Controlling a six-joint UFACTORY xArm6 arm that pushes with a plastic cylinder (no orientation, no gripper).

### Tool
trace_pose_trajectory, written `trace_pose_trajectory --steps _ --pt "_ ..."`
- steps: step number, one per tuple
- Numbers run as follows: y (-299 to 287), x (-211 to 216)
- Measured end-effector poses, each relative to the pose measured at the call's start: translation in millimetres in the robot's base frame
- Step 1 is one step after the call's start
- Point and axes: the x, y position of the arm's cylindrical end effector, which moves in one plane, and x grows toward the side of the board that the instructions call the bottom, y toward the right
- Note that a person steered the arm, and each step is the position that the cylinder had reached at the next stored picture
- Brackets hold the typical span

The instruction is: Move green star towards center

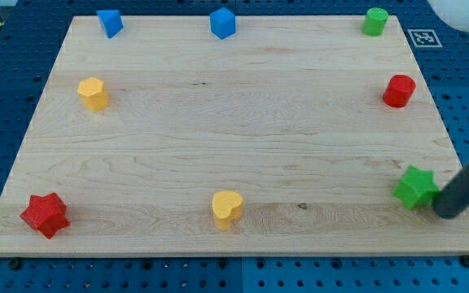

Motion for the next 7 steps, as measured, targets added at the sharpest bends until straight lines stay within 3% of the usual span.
trace_pose_trajectory --steps 5,7 --pt "-107 -56" --pt "-44 -83"
